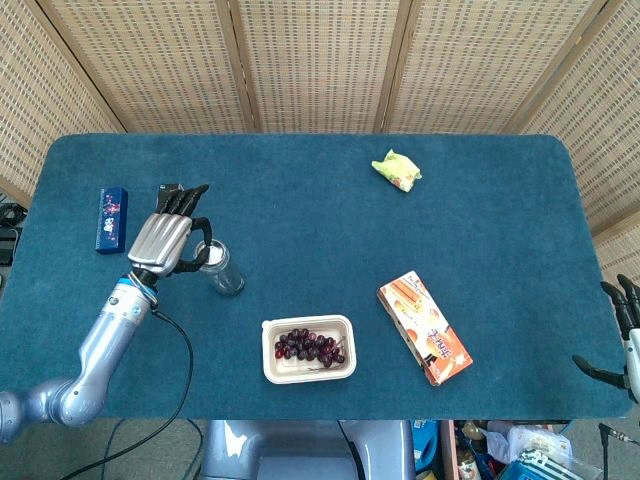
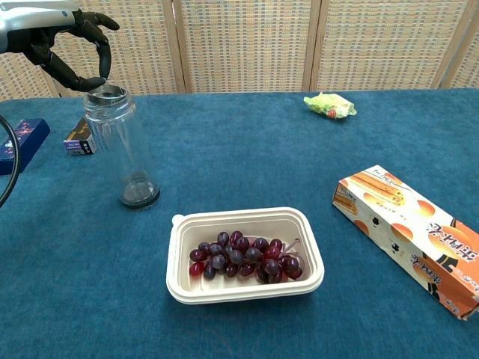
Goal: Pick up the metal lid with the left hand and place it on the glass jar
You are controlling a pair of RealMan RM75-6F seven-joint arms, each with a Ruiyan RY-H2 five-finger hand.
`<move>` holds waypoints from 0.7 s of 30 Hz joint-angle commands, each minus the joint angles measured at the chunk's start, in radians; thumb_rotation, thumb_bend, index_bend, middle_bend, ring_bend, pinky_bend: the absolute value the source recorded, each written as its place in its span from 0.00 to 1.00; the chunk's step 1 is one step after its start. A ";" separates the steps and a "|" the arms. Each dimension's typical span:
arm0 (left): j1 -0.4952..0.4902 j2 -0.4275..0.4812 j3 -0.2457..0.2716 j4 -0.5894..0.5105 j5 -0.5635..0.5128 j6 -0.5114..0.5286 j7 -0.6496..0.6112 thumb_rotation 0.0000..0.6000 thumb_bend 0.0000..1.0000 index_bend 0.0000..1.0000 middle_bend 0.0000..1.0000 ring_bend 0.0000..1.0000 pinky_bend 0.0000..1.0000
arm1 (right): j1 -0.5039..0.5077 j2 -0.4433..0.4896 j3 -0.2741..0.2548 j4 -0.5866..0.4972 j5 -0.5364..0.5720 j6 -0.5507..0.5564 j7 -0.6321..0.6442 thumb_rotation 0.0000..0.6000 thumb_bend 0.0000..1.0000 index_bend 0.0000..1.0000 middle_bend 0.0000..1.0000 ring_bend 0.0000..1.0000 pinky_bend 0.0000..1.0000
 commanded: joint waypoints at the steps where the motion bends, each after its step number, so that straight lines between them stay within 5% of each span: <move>1: -0.002 0.002 0.005 -0.001 -0.013 -0.001 0.001 1.00 0.49 0.38 0.00 0.00 0.00 | 0.000 0.000 0.000 -0.001 0.000 0.000 0.001 1.00 0.00 0.12 0.00 0.00 0.00; 2: -0.004 0.004 0.007 -0.003 -0.019 -0.003 0.002 1.00 0.49 0.21 0.00 0.00 0.00 | 0.000 0.001 0.000 -0.001 -0.001 0.001 0.001 1.00 0.00 0.12 0.00 0.00 0.00; 5: -0.007 0.011 0.010 -0.008 -0.032 -0.001 0.004 1.00 0.47 0.00 0.00 0.00 0.00 | -0.001 0.002 0.001 -0.003 -0.002 0.002 0.002 1.00 0.00 0.12 0.00 0.00 0.00; 13: 0.008 0.036 0.013 -0.023 0.011 0.008 -0.052 1.00 0.32 0.00 0.00 0.00 0.00 | -0.001 0.002 0.002 -0.002 -0.001 0.002 0.004 1.00 0.00 0.12 0.00 0.00 0.00; 21: 0.036 0.083 0.039 -0.070 0.061 0.032 -0.059 1.00 0.31 0.00 0.00 0.00 0.00 | -0.002 0.004 0.001 -0.005 -0.006 0.003 0.005 1.00 0.00 0.12 0.00 0.00 0.00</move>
